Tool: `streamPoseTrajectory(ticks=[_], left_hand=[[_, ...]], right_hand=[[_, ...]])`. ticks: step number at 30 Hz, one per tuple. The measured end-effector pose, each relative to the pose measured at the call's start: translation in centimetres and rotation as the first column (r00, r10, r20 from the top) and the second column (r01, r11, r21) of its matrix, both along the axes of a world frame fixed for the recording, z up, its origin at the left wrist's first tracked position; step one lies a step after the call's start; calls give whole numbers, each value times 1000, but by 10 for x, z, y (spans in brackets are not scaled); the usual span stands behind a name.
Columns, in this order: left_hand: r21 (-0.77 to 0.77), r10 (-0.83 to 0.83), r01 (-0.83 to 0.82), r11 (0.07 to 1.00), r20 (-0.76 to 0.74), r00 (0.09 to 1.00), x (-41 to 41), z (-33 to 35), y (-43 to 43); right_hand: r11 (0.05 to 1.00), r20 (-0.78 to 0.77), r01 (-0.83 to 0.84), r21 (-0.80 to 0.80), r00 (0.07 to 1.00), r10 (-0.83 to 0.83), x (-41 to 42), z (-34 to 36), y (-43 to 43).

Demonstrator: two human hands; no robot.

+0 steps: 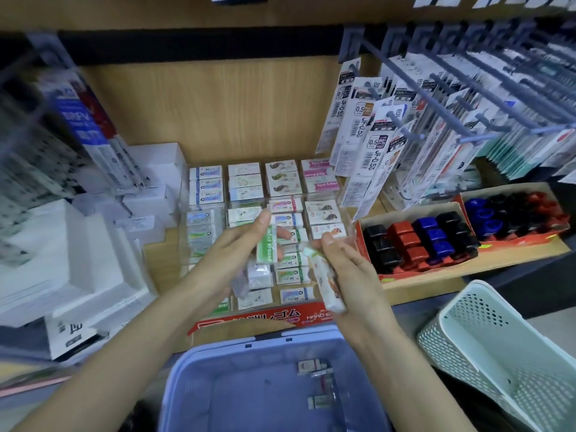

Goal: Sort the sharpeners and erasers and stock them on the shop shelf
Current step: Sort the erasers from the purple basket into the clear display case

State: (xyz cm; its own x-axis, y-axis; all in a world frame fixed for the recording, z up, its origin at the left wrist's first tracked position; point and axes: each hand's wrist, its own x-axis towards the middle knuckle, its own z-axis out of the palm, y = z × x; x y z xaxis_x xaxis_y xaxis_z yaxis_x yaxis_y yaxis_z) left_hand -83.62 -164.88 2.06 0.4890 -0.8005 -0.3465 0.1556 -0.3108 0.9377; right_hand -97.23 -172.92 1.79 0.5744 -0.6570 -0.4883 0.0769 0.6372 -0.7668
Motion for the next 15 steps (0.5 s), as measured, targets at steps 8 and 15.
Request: streamPoseTrajectory(ticks=[8, 15], left_hand=[[-103, -15, -18, 995, -309, 951, 13, -15, 46], [56, -168, 173, 983, -87, 982, 25, -12, 62]], right_hand=[[843, -291, -428, -326, 894, 341, 31, 5, 0], [602, -469, -725, -335, 683, 560, 34, 0, -7]])
